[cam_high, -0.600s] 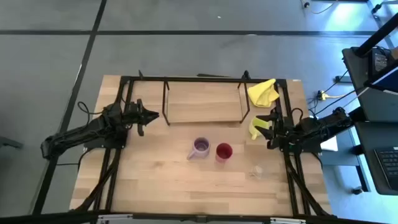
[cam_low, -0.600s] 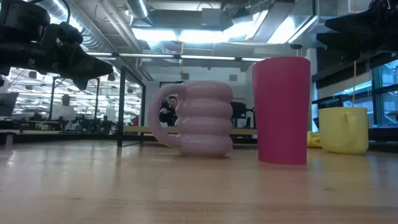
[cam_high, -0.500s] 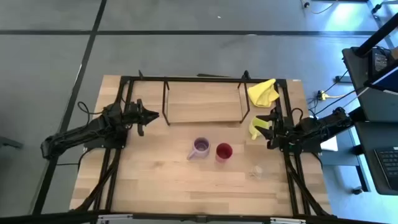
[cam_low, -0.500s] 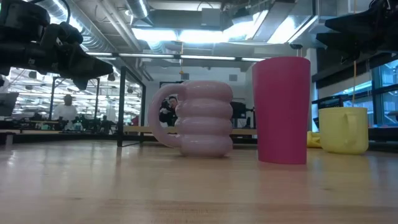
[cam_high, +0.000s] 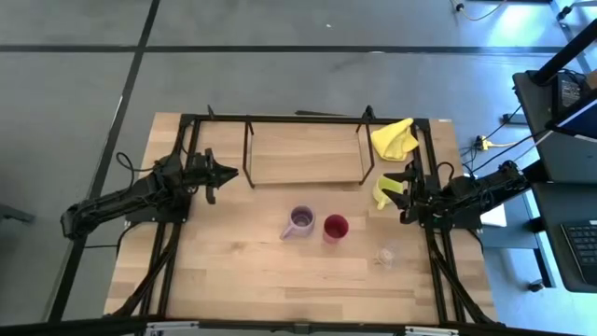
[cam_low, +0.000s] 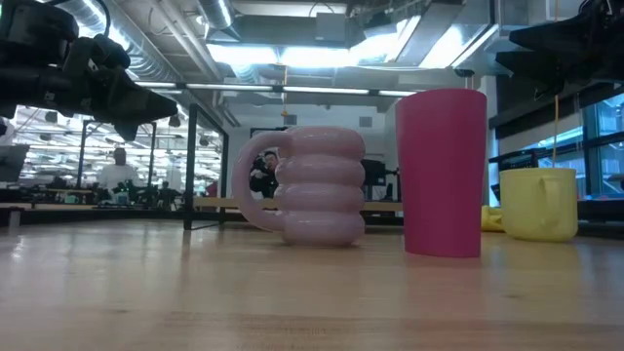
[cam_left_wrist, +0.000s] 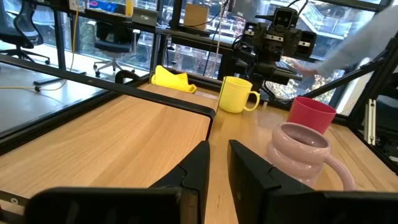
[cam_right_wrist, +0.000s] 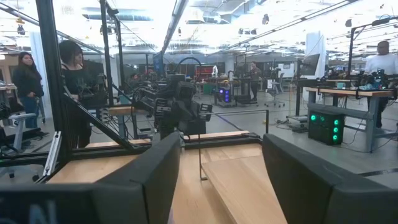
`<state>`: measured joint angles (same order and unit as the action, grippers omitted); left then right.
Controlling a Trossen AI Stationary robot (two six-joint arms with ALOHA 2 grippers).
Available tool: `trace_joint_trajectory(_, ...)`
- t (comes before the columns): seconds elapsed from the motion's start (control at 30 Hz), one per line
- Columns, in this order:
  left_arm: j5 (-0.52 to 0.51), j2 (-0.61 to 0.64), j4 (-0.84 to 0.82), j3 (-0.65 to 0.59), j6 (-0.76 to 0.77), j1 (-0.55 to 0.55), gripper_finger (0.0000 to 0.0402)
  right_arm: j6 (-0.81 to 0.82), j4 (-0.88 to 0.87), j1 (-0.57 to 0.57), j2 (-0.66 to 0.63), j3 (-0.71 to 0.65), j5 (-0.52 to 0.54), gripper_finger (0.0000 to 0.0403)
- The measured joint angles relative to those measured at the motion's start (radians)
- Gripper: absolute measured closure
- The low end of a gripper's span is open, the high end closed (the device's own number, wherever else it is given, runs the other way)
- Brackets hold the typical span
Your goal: Stack small to large cups/mugs on shelf
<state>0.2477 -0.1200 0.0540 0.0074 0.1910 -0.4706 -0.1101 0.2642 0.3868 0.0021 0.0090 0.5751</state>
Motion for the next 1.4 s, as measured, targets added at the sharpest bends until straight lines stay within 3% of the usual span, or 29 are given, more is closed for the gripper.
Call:
trace_joint_trajectory(1.03, 0.0, 0.0, 0.0, 0.0, 0.0, 0.0, 0.035, -0.002, 0.002, 0.0, 0.0, 0.0, 0.0, 0.0175)
trace_joint_trajectory(1.17, 0.0, 0.0, 0.0, 0.0, 0.0, 0.0, 0.035, -0.064, 0.1, 0.0, 0.0, 0.0, -0.007, 0.0175)
trace_joint_trajectory(1.3, 0.0, 0.0, 0.001, 0.0, 0.0, 0.0, 0.035, -0.01, 0.144, 0.0, 0.0, 0.0, -0.016, 0.0175)
trace_joint_trajectory(1.4, 0.0, 0.0, 0.001, 0.0, 0.0, 0.0, 0.035, -0.071, 0.25, -0.004, 0.002, -0.001, 0.03, 0.0175)
